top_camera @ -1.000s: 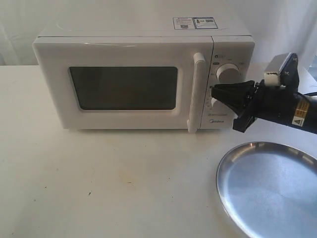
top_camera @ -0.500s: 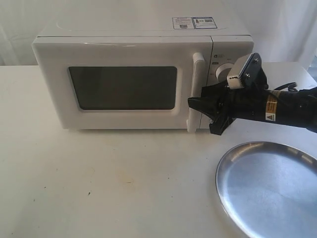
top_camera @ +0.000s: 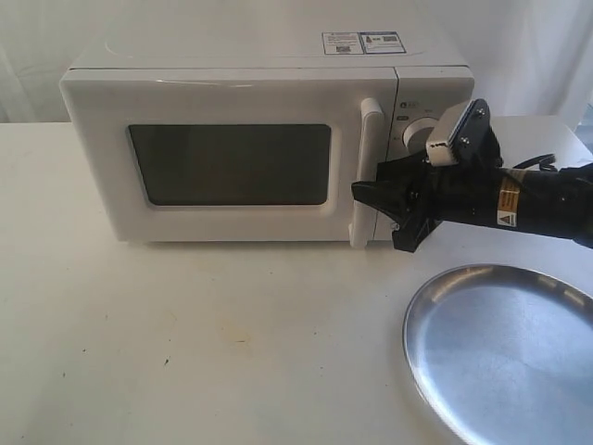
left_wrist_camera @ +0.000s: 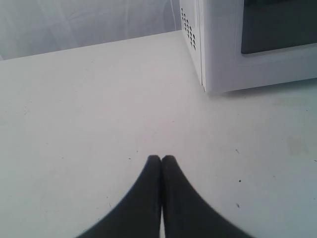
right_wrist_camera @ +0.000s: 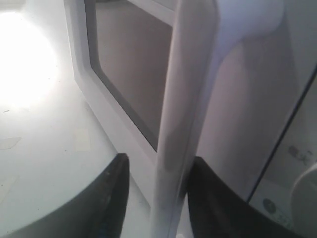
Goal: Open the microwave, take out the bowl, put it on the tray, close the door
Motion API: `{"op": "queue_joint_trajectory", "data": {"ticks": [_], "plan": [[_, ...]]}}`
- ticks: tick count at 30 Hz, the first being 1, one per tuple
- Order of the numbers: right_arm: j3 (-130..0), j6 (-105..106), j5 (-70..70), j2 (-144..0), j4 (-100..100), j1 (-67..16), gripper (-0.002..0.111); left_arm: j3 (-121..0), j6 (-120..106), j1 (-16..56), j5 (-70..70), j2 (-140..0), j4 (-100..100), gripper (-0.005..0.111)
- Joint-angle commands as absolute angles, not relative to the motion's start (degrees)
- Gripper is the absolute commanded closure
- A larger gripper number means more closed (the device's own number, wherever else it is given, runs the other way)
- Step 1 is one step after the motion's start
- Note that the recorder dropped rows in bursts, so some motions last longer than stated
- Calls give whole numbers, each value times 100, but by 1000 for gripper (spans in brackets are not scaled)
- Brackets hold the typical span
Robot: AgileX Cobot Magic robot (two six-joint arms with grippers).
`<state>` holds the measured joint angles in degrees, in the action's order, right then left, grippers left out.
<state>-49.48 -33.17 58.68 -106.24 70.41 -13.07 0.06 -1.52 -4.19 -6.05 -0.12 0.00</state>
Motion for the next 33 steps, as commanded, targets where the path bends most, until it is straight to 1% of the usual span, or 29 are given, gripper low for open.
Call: {"op": "queue_joint_trajectory", "data": {"ticks": [1, 10, 14, 16, 21, 27, 33], "plan": [[-5058, -3349, 5850, -10650, 6617, -1316, 108, 0, -153, -396, -600, 0, 0, 107], [-5058, -3371, 5052, -10650, 5999, -1316, 108, 0, -153, -396, -600, 0, 0, 107], [-5058, -3382, 5290, -10650, 6054, -1328, 108, 0, -153, -396, -600, 0, 0, 107], [-5058, -3355, 5388, -10650, 6391, -1368, 108, 0, -153, -396, -600, 0, 0, 107], [-5058, -3339, 6984, -10650, 7746, -1380, 108, 0, -153, -396, -600, 0, 0, 107], [-5058, -3452, 6996, -10621, 8538, -1380, 108, 0, -153, -396, -600, 0, 0, 107], [-5058, -3453, 6996, -10611, 8441, -1565, 108, 0, -153, -396, -600, 0, 0, 107]]}}
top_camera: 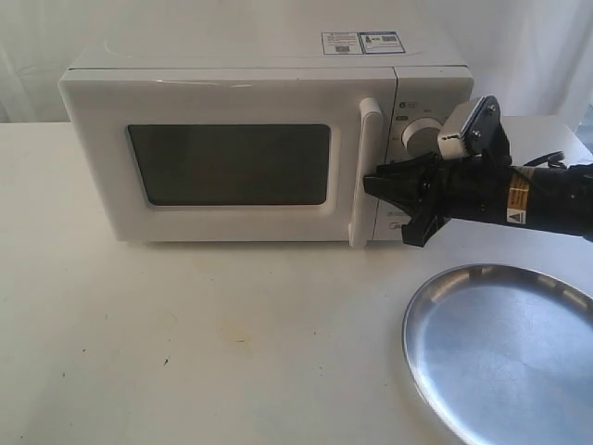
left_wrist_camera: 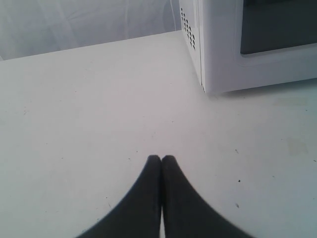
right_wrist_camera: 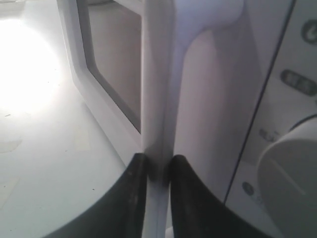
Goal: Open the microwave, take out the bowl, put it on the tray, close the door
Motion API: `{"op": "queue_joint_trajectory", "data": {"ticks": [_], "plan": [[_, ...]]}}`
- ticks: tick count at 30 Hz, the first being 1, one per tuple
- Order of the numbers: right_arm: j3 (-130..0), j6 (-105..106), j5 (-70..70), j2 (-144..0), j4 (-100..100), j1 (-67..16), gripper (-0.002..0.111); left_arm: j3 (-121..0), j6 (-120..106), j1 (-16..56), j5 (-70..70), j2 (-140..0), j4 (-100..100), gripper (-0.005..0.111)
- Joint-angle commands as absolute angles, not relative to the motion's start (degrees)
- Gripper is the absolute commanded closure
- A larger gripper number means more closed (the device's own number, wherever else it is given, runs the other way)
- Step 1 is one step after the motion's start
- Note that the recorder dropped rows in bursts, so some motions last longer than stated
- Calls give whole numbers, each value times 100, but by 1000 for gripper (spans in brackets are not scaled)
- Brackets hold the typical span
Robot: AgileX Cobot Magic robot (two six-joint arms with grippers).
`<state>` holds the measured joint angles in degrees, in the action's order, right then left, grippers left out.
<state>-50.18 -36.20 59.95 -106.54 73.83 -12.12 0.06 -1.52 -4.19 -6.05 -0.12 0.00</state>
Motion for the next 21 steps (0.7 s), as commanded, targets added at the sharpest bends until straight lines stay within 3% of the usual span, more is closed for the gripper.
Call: {"op": "queue_joint_trajectory", "data": {"ticks": [1, 21], "plan": [[-5079, -3432, 6996, -10611, 8441, -1688, 108, 0, -153, -396, -600, 0, 0, 107], [-4660, -3383, 6996, -9391, 9205, -2101, 108, 0, -153, -396, -600, 0, 0, 107]]}}
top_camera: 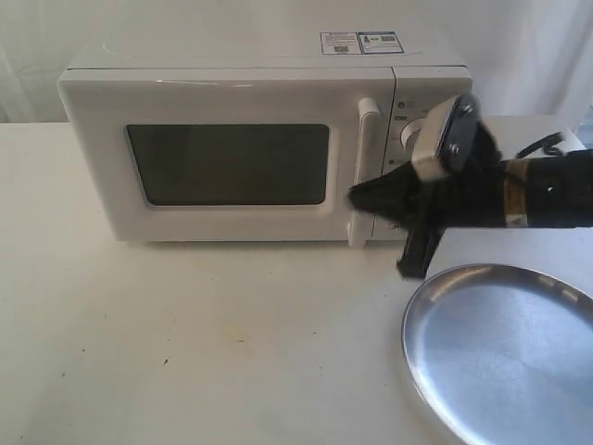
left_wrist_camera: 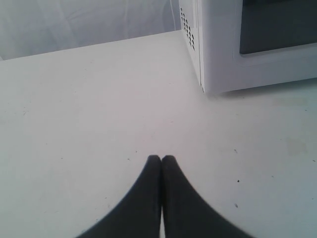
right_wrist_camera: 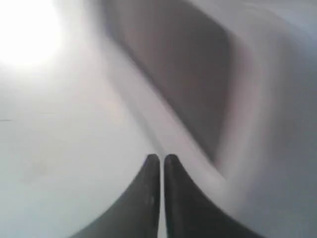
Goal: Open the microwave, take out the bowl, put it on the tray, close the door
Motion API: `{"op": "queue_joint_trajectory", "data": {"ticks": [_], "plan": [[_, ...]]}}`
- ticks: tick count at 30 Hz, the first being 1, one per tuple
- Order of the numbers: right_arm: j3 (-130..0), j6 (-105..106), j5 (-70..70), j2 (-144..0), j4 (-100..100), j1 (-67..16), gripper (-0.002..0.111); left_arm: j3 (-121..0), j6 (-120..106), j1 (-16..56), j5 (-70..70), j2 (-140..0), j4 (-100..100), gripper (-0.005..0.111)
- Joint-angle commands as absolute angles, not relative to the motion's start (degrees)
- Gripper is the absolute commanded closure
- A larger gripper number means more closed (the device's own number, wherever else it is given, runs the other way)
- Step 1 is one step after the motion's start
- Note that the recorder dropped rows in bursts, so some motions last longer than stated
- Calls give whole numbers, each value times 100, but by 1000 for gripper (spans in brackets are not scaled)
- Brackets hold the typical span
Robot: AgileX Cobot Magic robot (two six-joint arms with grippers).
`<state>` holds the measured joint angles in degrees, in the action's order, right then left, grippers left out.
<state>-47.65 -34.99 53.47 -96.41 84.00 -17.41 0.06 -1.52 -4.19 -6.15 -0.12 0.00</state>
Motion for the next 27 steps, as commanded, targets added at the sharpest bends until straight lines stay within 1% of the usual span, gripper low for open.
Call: {"op": "queue_joint_trajectory", "data": {"ticks": [1, 5, 9, 13, 17, 20, 23, 27], "plan": [[-4660, -3383, 6996, -9377, 9246, -2114, 108, 0, -153, -396, -600, 0, 0, 107], [-4660, -3614, 6996, -9328, 9207, -2118, 108, 0, -153, -396, -600, 0, 0, 107], [-4651, -4042, 6996, -9241, 9194, -1860, 108, 0, -153, -396, -600, 0, 0, 107], [-4381, -4287, 5841, -9085, 9003, -1562, 108, 0, -153, -396, -600, 0, 0, 107], [-4175, -4133, 5815, -9074, 8206, -1228, 108, 0, -153, -396, -600, 0, 0, 107], [-4141, -4242, 5204, -9109, 7808, -1252, 108, 0, -153, -396, -600, 0, 0, 107], [-4128, -4552, 5121, -9109, 7834, -1362, 108, 0, -153, -396, -600, 0, 0, 107], [-4128, -4251, 4970, -9289, 7917, -1364, 108, 0, -153, -396, -600, 0, 0, 107]]}}
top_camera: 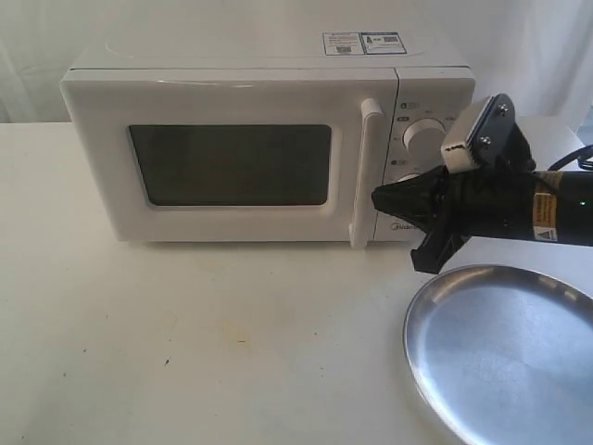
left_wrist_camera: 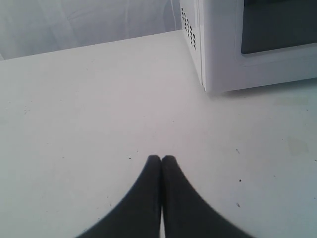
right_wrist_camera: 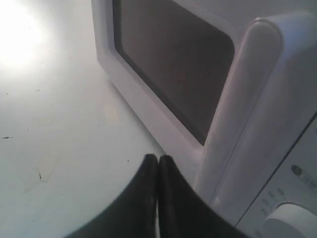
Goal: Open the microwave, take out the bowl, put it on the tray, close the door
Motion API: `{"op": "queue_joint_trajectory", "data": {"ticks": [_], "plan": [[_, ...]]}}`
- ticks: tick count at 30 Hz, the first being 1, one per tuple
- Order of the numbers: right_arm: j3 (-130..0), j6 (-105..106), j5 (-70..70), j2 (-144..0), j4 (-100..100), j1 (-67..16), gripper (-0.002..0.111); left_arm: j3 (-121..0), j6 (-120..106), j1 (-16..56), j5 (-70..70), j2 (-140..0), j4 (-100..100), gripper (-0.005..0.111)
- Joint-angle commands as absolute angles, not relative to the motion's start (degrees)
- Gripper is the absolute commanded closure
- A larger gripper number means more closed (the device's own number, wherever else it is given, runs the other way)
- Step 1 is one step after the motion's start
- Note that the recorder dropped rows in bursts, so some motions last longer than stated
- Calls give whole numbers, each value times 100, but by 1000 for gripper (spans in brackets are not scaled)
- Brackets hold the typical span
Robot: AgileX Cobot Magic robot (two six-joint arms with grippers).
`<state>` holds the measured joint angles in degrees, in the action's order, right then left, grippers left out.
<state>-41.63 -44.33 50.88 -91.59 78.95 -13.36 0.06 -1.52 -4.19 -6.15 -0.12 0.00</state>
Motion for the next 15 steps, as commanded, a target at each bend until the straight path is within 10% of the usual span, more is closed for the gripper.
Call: {"op": "queue_joint_trajectory", "data": {"ticks": [1, 9, 15], "plan": [[-4128, -4144, 4944, -9363, 7905, -1315, 108, 0, -153, -396, -600, 0, 0, 107], [-4128, -3321, 5332, -9906, 7030, -1134, 53, 0, -153, -396, -600, 0, 0, 107], [-4263, -2865, 5554, -10216, 6464, -1144, 57, 0, -153, -396, -600, 0, 0, 107]]}}
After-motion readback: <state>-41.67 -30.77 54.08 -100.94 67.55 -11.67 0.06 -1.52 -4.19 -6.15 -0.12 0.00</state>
